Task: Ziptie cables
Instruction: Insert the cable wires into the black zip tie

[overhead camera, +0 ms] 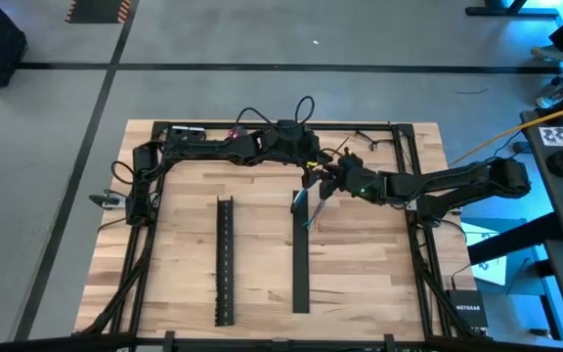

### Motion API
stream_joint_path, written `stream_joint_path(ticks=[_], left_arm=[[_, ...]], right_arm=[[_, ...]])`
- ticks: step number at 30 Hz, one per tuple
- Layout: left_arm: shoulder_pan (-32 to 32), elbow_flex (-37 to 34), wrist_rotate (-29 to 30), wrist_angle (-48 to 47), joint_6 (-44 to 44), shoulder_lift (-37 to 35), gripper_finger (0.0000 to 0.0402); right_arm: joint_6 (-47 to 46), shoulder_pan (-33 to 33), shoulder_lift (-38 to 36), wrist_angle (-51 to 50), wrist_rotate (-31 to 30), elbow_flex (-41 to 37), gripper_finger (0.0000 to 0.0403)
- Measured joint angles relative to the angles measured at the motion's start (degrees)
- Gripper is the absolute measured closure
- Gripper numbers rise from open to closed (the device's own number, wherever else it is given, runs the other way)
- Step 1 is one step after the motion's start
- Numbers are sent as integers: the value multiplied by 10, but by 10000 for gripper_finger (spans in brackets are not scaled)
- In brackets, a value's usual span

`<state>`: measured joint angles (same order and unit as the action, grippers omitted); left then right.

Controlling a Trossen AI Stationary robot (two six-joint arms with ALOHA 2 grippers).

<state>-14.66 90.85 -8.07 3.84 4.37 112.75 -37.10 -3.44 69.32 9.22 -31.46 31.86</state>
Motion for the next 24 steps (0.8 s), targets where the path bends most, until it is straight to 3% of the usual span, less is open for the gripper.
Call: stream_joint_path(ticks=[7,12,19,24], left_arm=[[0,0,-5,-1,-1,-3,402],[-11,-1,-7,9,-15,-29,401],[-38,-2,-16,-20,-32,-33,401],[-44,-2,-30,-16,-37,-33,401]], right_arm=[[1,1,23,13,5,0,386],[-6,3,69,20,5,2,374],[-2,23,134,24,-8,3,393],[-2,22,139,33,-11,2,369]])
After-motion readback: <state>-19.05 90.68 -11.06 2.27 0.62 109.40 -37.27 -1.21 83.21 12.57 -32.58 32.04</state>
